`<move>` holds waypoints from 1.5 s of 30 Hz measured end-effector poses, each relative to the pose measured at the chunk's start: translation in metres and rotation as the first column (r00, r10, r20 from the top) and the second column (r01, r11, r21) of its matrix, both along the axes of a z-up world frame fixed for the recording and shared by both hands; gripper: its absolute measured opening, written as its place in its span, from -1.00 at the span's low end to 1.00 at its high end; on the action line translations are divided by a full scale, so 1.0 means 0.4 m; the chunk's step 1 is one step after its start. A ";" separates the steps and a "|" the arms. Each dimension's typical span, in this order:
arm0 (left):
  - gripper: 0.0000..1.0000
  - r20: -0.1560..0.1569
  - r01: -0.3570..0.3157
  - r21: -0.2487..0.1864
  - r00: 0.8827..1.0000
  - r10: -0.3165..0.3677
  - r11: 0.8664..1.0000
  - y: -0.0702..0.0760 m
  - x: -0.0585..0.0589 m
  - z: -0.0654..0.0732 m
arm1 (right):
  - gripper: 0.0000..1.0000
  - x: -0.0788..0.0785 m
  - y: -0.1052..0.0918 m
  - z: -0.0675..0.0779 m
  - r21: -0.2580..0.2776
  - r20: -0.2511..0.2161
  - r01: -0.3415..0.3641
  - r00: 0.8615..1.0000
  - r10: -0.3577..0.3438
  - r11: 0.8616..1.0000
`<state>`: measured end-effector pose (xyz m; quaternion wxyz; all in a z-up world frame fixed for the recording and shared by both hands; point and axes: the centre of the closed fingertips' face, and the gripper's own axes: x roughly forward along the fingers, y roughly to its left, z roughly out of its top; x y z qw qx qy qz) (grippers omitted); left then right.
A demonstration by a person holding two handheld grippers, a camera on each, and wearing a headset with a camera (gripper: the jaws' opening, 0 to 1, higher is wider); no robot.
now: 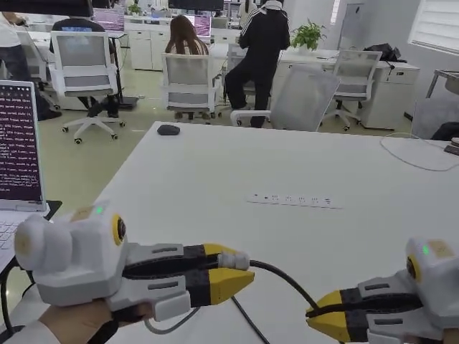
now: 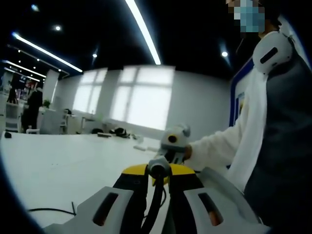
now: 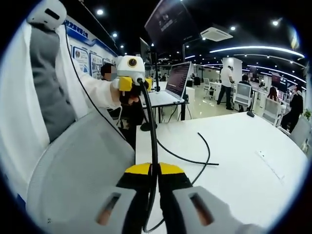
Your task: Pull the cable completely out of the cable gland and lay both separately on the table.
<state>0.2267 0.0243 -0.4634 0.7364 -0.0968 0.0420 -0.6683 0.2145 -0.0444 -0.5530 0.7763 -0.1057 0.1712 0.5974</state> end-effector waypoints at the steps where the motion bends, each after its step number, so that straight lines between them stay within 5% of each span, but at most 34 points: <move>1: -0.67 0.000 0.000 0.005 1.000 0.000 1.000 -0.001 0.000 -0.002 | -0.93 0.001 0.004 0.017 0.017 0.009 -0.005 1.000 0.005 1.000; 9: -0.67 0.012 0.023 0.056 1.000 -0.024 0.998 -0.031 -0.018 -0.026 | -0.64 -0.011 0.096 0.197 0.211 0.081 -0.066 0.996 0.049 0.975; 13: -0.67 0.011 0.021 0.065 1.000 -0.021 0.998 -0.035 -0.016 -0.032 | -0.63 -0.015 0.121 0.228 0.226 0.100 -0.092 0.992 0.071 0.970; 24: -0.67 0.026 0.020 0.071 0.999 -0.022 0.997 -0.045 -0.019 -0.035 | -0.93 -0.016 0.135 0.198 0.197 0.100 -0.139 0.988 0.121 0.971; 36: -0.67 0.029 0.013 0.065 0.999 -0.015 0.998 -0.039 -0.011 -0.034 | -0.95 -0.001 0.140 0.198 0.205 0.091 -0.131 0.989 0.114 0.970; 45: -0.67 0.023 -0.005 0.069 1.000 0.004 0.998 -0.023 0.001 -0.042 | -0.95 0.011 0.116 0.170 0.164 0.104 -0.105 0.991 0.088 0.981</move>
